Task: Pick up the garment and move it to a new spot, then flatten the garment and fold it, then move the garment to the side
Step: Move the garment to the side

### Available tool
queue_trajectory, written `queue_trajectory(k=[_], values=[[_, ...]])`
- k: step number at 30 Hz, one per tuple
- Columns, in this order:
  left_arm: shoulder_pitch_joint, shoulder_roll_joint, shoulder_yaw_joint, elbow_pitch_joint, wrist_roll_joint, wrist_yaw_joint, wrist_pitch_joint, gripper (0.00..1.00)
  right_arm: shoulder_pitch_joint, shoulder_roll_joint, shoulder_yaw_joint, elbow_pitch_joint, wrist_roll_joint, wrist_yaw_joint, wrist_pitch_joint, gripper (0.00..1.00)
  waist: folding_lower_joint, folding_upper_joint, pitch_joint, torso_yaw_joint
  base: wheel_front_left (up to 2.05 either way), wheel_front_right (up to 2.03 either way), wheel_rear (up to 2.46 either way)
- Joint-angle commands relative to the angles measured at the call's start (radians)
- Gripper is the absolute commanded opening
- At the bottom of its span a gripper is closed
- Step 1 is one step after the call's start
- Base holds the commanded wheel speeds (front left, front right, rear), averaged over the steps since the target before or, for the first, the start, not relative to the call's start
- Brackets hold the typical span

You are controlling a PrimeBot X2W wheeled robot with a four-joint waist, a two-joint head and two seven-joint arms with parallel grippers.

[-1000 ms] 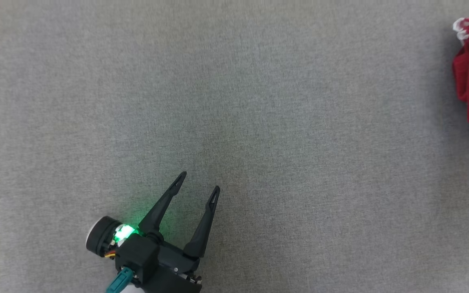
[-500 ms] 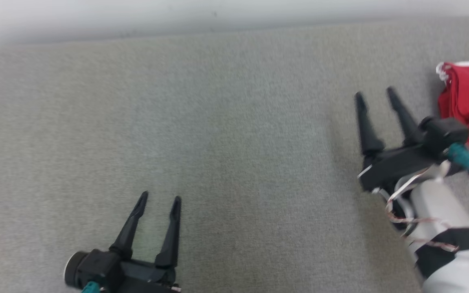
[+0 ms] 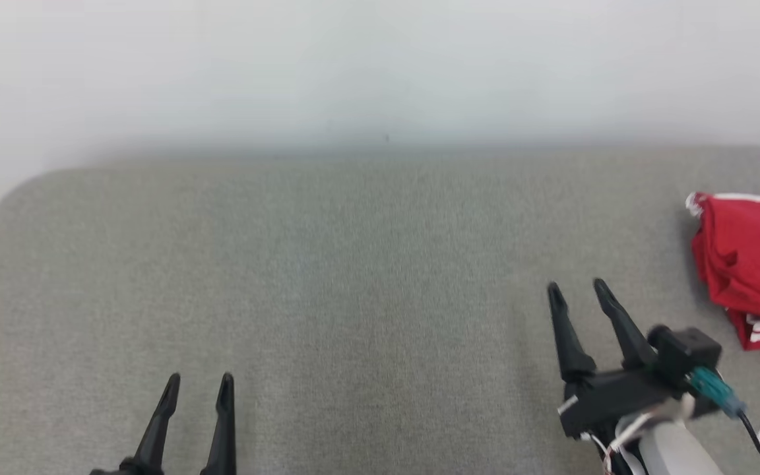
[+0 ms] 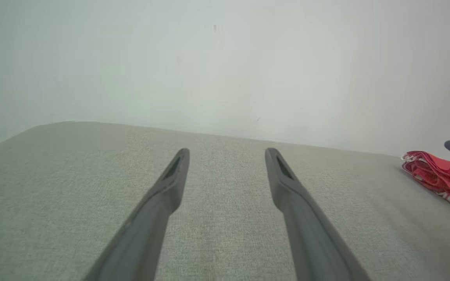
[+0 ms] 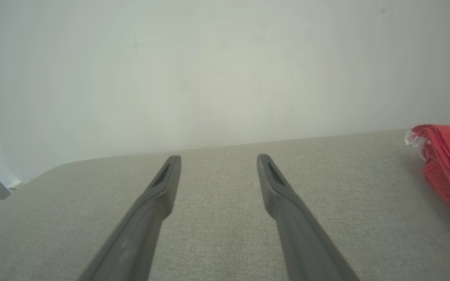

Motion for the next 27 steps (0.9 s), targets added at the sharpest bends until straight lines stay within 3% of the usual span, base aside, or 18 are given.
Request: queue_trajectory(k=[1,11,27], values=[[0.029,0.000,0.014,-0.006,0.011,-0.008,-0.001,1.00,0.050,0.013,-0.021,-0.027,-0.014,-0.001,-0.004,1.00,0.0003,0.0002,-0.087,0.016,0.00,0.00,0.00],[0.116,0.000,0.060,-0.026,0.042,-0.072,-0.001,1.00,0.280,0.045,-0.080,-0.172,-0.060,-0.001,-0.004,1.00,0.0003,0.0002,-0.158,0.009,0.00,0.00,0.00],[0.182,0.000,0.084,0.030,0.091,-0.085,-0.001,1.00,0.393,0.050,-0.088,-0.210,-0.099,-0.001,-0.004,1.00,0.0003,0.0002,-0.188,-0.014,0.00,0.00,0.00]])
